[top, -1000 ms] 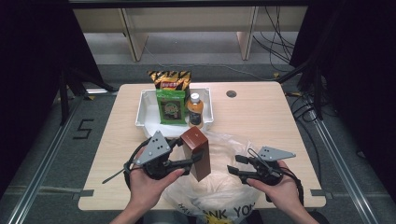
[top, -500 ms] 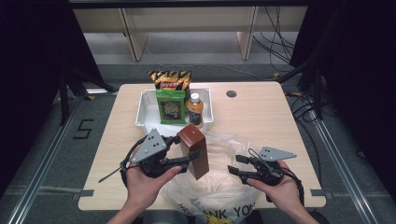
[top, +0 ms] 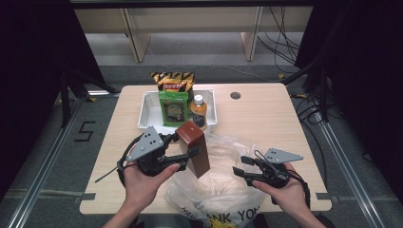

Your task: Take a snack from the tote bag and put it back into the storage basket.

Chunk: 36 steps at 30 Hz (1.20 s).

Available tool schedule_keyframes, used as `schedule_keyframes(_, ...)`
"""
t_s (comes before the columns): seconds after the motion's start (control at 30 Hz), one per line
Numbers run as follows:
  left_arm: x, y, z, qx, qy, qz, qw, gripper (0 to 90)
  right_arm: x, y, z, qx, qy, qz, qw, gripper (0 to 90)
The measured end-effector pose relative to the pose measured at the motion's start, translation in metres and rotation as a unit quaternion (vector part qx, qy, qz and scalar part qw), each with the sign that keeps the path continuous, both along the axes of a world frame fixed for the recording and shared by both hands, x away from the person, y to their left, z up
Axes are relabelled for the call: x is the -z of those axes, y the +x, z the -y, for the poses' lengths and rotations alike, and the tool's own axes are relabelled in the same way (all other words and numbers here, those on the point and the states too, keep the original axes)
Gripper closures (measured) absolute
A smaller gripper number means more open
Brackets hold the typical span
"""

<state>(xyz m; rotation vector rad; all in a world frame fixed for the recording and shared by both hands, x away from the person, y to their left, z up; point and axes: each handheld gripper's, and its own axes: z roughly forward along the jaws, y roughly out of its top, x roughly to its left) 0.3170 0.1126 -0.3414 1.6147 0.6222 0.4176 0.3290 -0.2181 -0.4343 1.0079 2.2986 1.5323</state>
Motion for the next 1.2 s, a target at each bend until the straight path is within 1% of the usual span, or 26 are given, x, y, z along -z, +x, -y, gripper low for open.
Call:
schedule_keyframes(0.03, 0.000, -0.001, 0.000, 0.000, 0.000, 0.000, 1.0000, 38.2, 0.000, 0.000, 0.000, 0.000, 0.001, 0.001, 1.0000, 46.0)
schedule_keyframes(0.07, 0.000, -0.001, -0.001, 0.000, 0.001, 0.000, 1.0000, 38.1, 0.000, 0.002, 0.000, -0.005, -0.004, 0.014, 0.9999, 45.9)
schedule_keyframes(0.17, -0.002, -0.002, -0.002, -0.001, -0.001, 0.001, 1.0000, 38.2, -0.002, 0.002, 0.001, -0.002, -0.009, 0.015, 0.9998, 45.8)
schedule_keyframes(0.23, -0.004, -0.002, -0.003, -0.003, -0.004, 0.002, 1.0000, 38.1, -0.001, 0.002, 0.001, 0.000, -0.005, 0.015, 0.9999, 45.6)
schedule_keyframes(0.3, -0.007, -0.002, -0.005, -0.004, -0.005, 0.005, 1.0000, 38.2, 0.000, 0.002, 0.000, 0.002, -0.003, 0.011, 0.9999, 45.5)
schedule_keyframes(0.33, -0.008, -0.001, -0.005, -0.006, -0.006, 0.006, 0.9999, 38.2, 0.000, 0.000, -0.001, 0.010, -0.003, 0.001, 0.9999, 45.5)
schedule_keyframes(0.57, -0.014, 0.004, -0.011, -0.012, -0.009, 0.011, 0.9998, 38.2, -0.001, 0.000, 0.000, 0.010, 0.000, 0.006, 0.9999, 45.2)
schedule_keyframes(0.6, -0.014, 0.005, -0.012, -0.012, -0.008, 0.012, 0.9998, 38.2, 0.000, 0.002, 0.001, 0.004, -0.005, 0.018, 0.9998, 45.2)
schedule_keyframes(0.63, -0.014, 0.005, -0.013, -0.014, -0.007, 0.012, 0.9998, 38.2, -0.001, 0.001, 0.002, 0.008, -0.009, 0.011, 0.9999, 45.2)
schedule_keyframes(0.73, -0.016, 0.007, -0.015, -0.014, -0.006, 0.014, 0.9998, 38.2, -0.001, 0.002, 0.002, 0.009, -0.009, 0.011, 0.9999, 45.1)
schedule_keyframes(0.77, -0.016, 0.008, -0.016, -0.014, -0.007, 0.014, 0.9998, 38.3, -0.001, 0.000, 0.001, 0.013, -0.006, 0.004, 0.9999, 45.1)
schedule_keyframes(0.87, -0.017, 0.010, -0.018, -0.016, -0.007, 0.016, 0.9997, 38.2, -0.001, 0.001, 0.001, 0.013, -0.006, 0.005, 0.9999, 45.0)
schedule_keyframes(0.9, -0.017, 0.011, -0.019, -0.015, -0.006, 0.017, 0.9997, 38.2, 0.000, 0.002, 0.002, 0.010, -0.011, 0.014, 0.9998, 44.9)
schedule_keyframes(0.97, -0.019, 0.012, -0.020, -0.018, -0.008, 0.017, 0.9997, 38.2, 0.000, 0.003, 0.003, 0.007, -0.016, 0.025, 0.9995, 44.8)
schedule_keyframes(1.0, -0.020, 0.013, -0.022, -0.019, -0.007, 0.019, 0.9996, 38.3, 0.000, 0.003, 0.003, 0.007, -0.015, 0.025, 0.9995, 44.7)
schedule_keyframes(1.03, -0.021, 0.013, -0.022, -0.020, -0.008, 0.019, 0.9996, 38.2, 0.001, 0.003, 0.002, 0.007, -0.010, 0.023, 0.9997, 44.6)
schedule_keyframes(1.1, -0.022, 0.015, -0.025, -0.025, -0.008, 0.021, 0.9994, 38.2, 0.000, 0.003, 0.003, 0.006, -0.018, 0.021, 0.9996, 44.6)
schedule_keyframes(1.13, -0.023, 0.016, -0.027, -0.028, -0.007, 0.022, 0.9993, 38.2, 0.000, 0.003, 0.003, 0.006, -0.016, 0.021, 0.9996, 44.6)
schedule_keyframes(1.17, -0.024, 0.017, -0.028, -0.030, -0.008, 0.022, 0.9993, 38.3, 0.000, 0.002, 0.003, 0.014, -0.011, 0.022, 0.9996, 44.6)
schedule_keyframes(1.2, -0.025, 0.018, -0.030, -0.031, -0.007, 0.024, 0.9992, 38.2, 0.000, 0.001, 0.002, 0.016, -0.007, 0.010, 0.9998, 44.5)
